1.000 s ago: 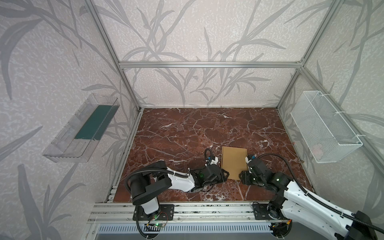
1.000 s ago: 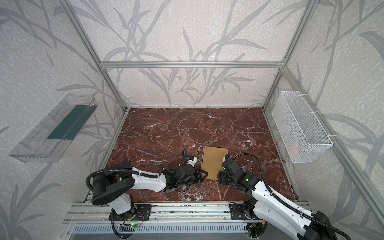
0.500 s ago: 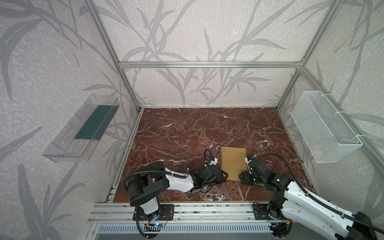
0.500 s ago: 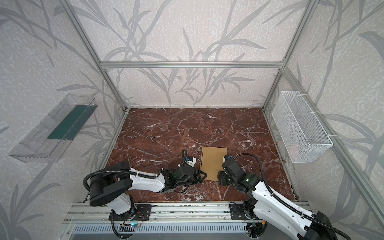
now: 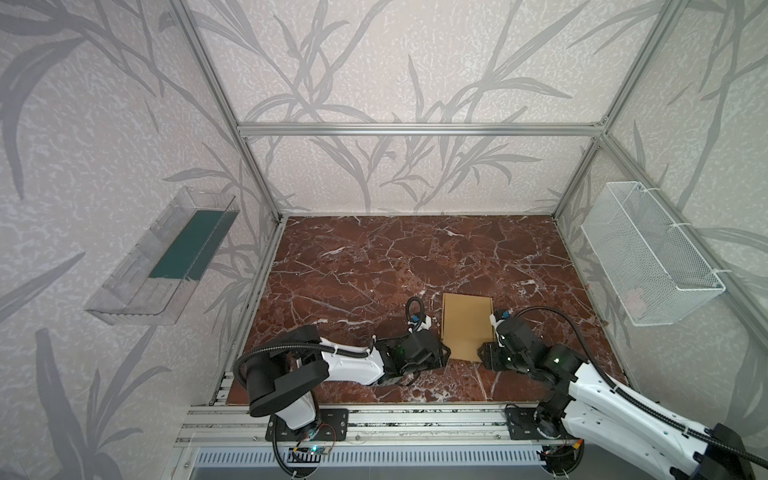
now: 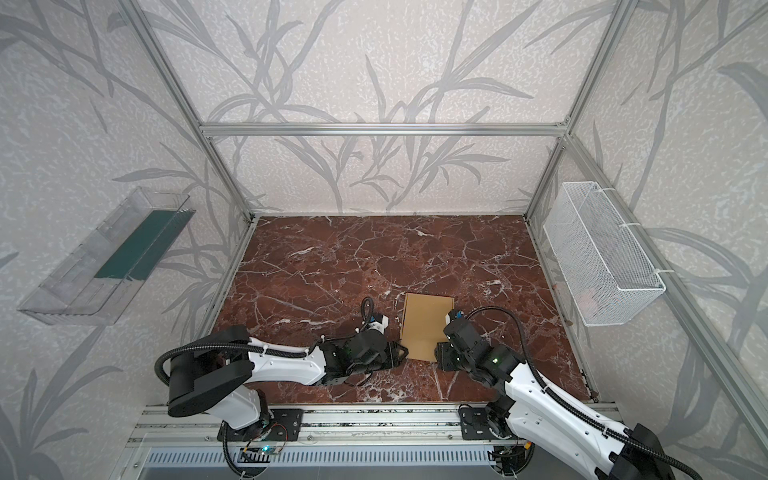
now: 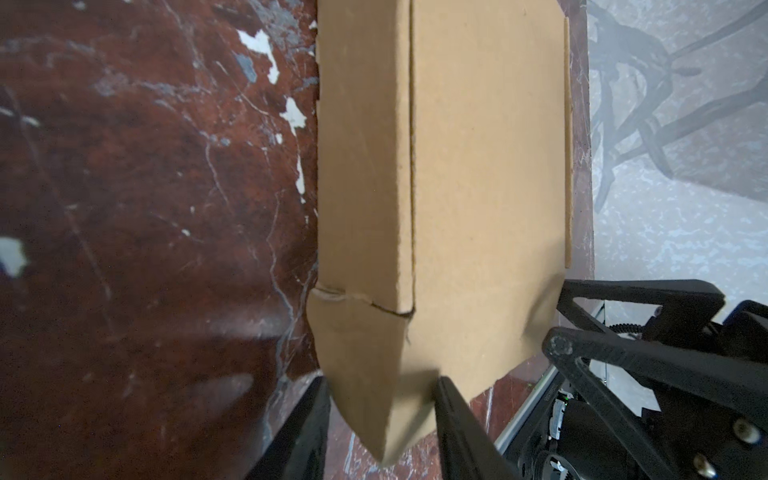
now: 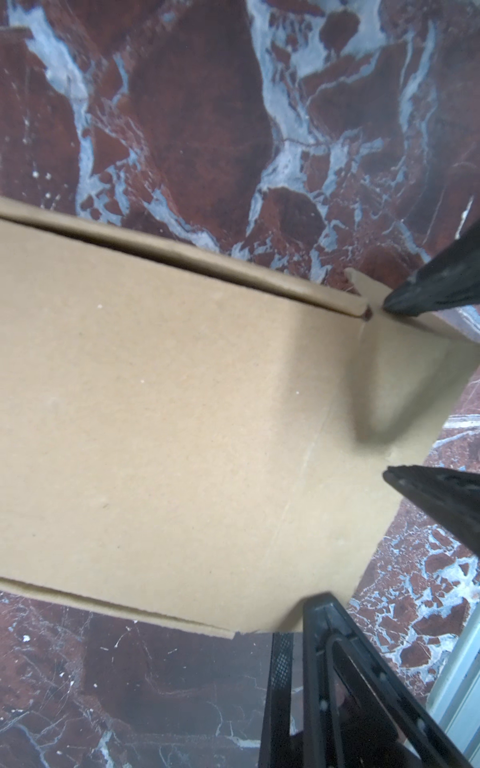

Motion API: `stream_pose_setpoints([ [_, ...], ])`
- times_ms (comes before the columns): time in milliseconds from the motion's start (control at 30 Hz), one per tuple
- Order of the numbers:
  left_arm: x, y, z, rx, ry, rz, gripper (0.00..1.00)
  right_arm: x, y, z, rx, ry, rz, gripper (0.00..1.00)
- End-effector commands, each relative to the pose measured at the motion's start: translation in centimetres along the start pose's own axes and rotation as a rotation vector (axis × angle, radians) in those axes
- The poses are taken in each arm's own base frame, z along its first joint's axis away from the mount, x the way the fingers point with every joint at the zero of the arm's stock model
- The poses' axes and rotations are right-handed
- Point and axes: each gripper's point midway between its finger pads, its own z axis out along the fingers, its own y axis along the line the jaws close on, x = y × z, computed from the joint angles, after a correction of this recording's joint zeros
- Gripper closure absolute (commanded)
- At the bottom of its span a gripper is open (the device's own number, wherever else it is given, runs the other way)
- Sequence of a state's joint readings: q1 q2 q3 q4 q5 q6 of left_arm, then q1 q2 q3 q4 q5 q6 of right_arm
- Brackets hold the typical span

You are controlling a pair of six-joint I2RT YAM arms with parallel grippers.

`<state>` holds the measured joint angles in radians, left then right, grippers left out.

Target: Fold the paper box

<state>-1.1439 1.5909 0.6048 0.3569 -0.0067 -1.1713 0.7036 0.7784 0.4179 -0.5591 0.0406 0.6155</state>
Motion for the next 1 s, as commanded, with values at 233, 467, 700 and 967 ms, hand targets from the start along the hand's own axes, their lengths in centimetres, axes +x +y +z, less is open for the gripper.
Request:
stream_pose_setpoints([
  [233,-0.9,-0.5,-0.8,-0.004,-0.036,0.020,0.57,-0.4,0.9,-0.1,-0.038,0.001,0.012,0.44],
  [467,-0.7,-1.9,-0.3,0.068,-0.022,-0.006,0.57,-0.6,1.2,-0.1,-0.052,-0.006,0.019,0.48],
  [700,-0.7,-2.0,-0.6,0.075,-0.024,-0.004,0.57,-0.6,0.9,-0.2,-0.040,-0.013,0.019,0.50],
  [967,-0.7,-0.8,-1.6,0.028,-0.031,0.021,0.56,-0.6,0.4,-0.4,-0.013,-0.018,0.010,0.50],
])
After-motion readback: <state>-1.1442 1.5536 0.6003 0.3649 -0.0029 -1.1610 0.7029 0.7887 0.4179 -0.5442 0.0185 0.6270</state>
